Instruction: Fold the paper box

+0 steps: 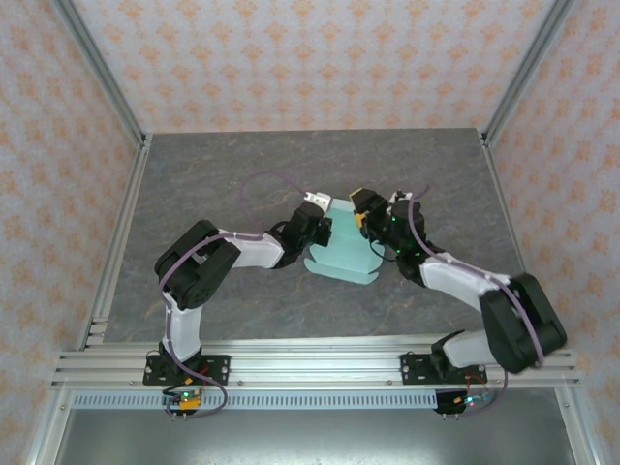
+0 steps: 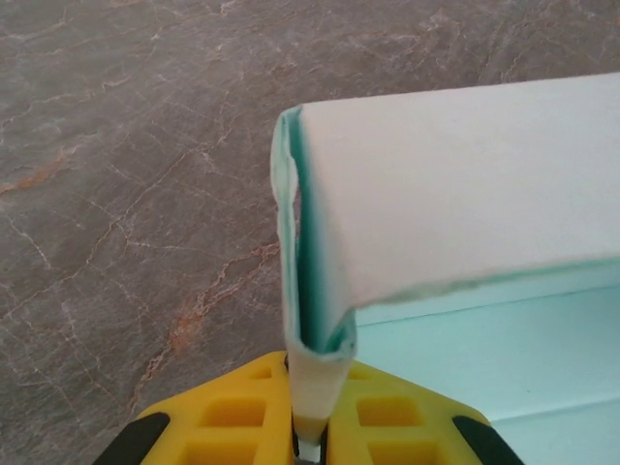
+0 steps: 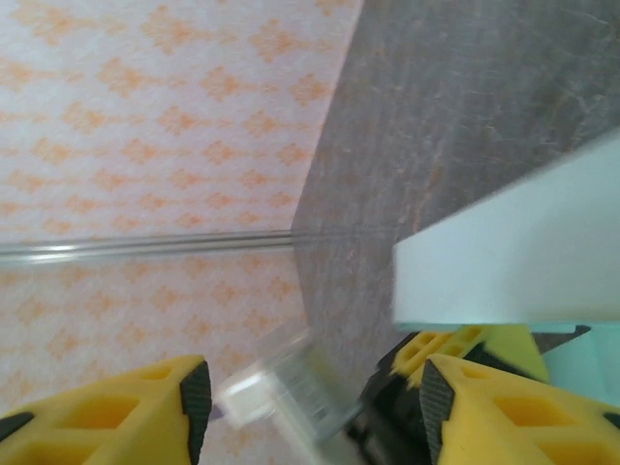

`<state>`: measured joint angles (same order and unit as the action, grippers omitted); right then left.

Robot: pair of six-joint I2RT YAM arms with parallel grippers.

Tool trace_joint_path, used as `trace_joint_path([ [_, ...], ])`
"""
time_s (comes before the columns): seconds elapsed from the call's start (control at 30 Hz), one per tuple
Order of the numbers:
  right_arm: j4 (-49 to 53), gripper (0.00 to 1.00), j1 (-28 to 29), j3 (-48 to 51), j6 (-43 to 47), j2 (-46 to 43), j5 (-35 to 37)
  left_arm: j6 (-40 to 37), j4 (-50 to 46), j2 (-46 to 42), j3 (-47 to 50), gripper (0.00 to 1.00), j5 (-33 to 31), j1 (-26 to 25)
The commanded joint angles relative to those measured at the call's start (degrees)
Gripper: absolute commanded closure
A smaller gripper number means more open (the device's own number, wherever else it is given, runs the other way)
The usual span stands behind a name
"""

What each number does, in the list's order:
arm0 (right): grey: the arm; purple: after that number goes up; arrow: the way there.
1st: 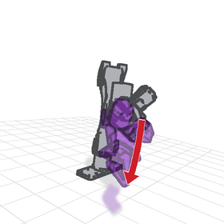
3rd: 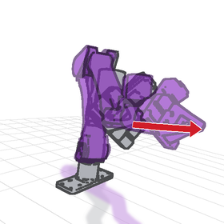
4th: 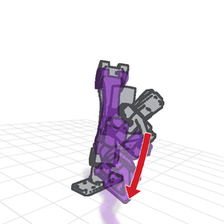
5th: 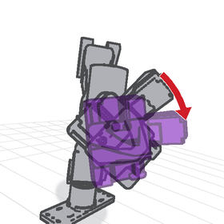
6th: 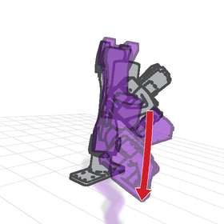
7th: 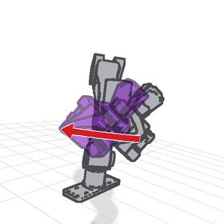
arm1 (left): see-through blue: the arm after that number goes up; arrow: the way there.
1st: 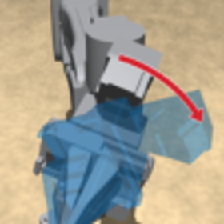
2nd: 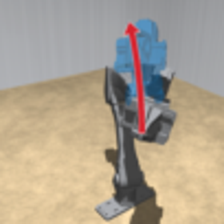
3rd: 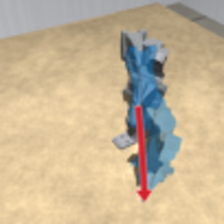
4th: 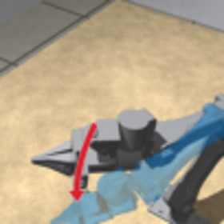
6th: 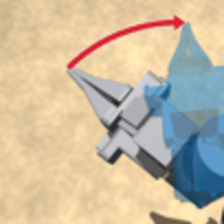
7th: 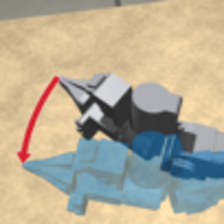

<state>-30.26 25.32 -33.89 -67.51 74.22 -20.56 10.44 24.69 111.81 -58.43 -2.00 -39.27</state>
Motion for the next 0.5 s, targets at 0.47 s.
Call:
trace_joint_path([
  [0.47,61.15,0.15,-8.05,-41.08,51.62,18.76,1.41,-5.91,5.92,-1.22,3.84,0.85,5.57,2.35],
])
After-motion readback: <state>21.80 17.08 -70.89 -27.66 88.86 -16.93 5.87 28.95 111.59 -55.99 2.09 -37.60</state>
